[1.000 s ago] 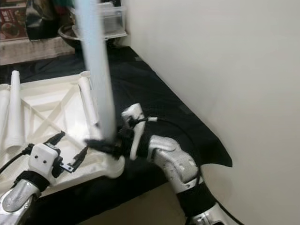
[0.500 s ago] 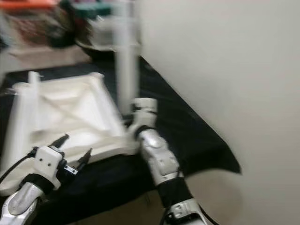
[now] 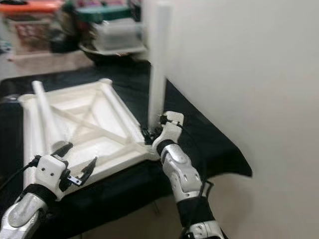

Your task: Building children table

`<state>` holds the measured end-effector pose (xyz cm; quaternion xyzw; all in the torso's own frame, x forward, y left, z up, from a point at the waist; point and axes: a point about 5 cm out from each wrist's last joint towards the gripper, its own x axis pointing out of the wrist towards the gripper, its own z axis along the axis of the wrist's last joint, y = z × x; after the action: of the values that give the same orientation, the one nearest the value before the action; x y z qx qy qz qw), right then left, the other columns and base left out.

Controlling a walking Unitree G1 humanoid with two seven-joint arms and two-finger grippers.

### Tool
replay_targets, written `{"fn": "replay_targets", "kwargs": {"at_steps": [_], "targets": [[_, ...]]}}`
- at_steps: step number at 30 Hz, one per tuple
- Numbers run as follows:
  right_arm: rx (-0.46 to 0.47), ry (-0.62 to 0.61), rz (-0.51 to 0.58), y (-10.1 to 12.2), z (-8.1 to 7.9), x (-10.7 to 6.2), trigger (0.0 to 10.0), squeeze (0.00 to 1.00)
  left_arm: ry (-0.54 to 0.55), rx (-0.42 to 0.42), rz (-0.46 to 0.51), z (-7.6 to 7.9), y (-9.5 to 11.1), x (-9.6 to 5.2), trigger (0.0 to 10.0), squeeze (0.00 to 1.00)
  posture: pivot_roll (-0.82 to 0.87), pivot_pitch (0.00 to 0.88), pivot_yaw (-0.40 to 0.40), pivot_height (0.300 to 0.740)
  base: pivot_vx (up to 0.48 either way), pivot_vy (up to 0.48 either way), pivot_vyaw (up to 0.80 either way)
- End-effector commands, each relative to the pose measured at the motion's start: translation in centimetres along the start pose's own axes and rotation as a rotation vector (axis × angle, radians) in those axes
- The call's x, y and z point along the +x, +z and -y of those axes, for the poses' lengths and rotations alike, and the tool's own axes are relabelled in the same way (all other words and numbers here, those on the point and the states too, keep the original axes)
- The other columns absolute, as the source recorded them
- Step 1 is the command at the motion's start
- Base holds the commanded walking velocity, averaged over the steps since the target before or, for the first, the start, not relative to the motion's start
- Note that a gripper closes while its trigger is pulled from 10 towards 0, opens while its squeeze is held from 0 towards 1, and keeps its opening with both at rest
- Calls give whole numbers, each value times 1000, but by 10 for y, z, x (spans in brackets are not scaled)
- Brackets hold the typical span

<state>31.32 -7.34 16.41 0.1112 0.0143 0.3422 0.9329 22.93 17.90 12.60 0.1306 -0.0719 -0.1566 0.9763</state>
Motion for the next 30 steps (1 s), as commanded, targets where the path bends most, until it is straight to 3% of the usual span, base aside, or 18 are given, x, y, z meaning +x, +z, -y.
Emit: {"fn": "replay_targets", "kwargs": {"at_steps": [1,2,3,5,6,9,10,12,13,15,16,17,18,20,26,28,29,30], "targets": [[-6,456,7,12,-47,-2,10000,0,-10,9,0,0,-1,0,10000,0,85,0,-26,740,0,0,0],[-6,456,7,12,-47,-2,10000,0,-10,9,0,0,-1,0,10000,0,85,0,-26,740,0,0,0],[-23,624,-31,12,-56,-14,10000,0,-10,11,0,-1,0,-1,10000,0,88,0,-29,740,0,0,0],[-50,716,-81,6,-60,-22,10000,0,-8,13,-1,-2,0,-1,10000,0,91,0,-31,740,0,0,0],[-62,737,-117,-2,-60,-26,3843,0,-4,15,-2,-2,0,-1,10000,0,97,0,-35,740,0,0,0],[-69,740,-136,-8,-59,-28,3843,0,-2,15,-3,-1,0,-2,10000,0,97,0,-35,740,0,0,0],[-80,621,-154,-19,-51,-20,0,0,1,15,-5,0,0,-3,10000,0,108,0,-35,740,0,0,0],[-92,540,-154,-23,-47,-15,0,0,2,15,-7,0,0,-4,10000,0,108,0,-35,740,0,0,0],[-107,355,-164,-28,-34,-3,0,0,2,15,-7,0,0,-5,10000,0,102,0,-30,740,0,0,0],[-107,355,-164,-28,-34,-3,0,0,2,15,-7,0,0,-5,10000,0,102,0,-30,740,0,0,0],[-90,-381,-205,-39,32,4,0,0,-5,17,-9,2,0,-4,10000,0,98,0,-24,740,0,0,0],[-90,-381,-205,-39,32,4,0,0,-5,17,-9,2,0,-4,10000,0,98,0,-24,740,0,0,0],[-77,-664,-225,-45,55,-6,0,0,-8,19,-8,2,0,-3,10000,0,99,0,-24,740,0,0,0],[-47,-902,-241,-50,75,-30,0,0,-11,20,-5,2,1,-1,10000,0,100,0,-22,740,0,0,0],[-52,-894,-224,-47,73,-34,0,0,-13,19,-3,3,1,0,10000,0,87,0,-14,740,0,0,0],[-5,-638,-173,-42,48,-16,10000,0,-21,17,-2,5,0,1,10000,0,82,0,-15,740,0,0,0],[-5,-638,-173,-42,48,-16,10000,0,-21,17,-2,5,0,1,10000,0,82,0,-15,740,0,0,0],[45,-415,-104,-33,25,-3,10000,816,-23,15,-1,5,0,1,10000,0,80,0,-17,740,0,0,0]]}}
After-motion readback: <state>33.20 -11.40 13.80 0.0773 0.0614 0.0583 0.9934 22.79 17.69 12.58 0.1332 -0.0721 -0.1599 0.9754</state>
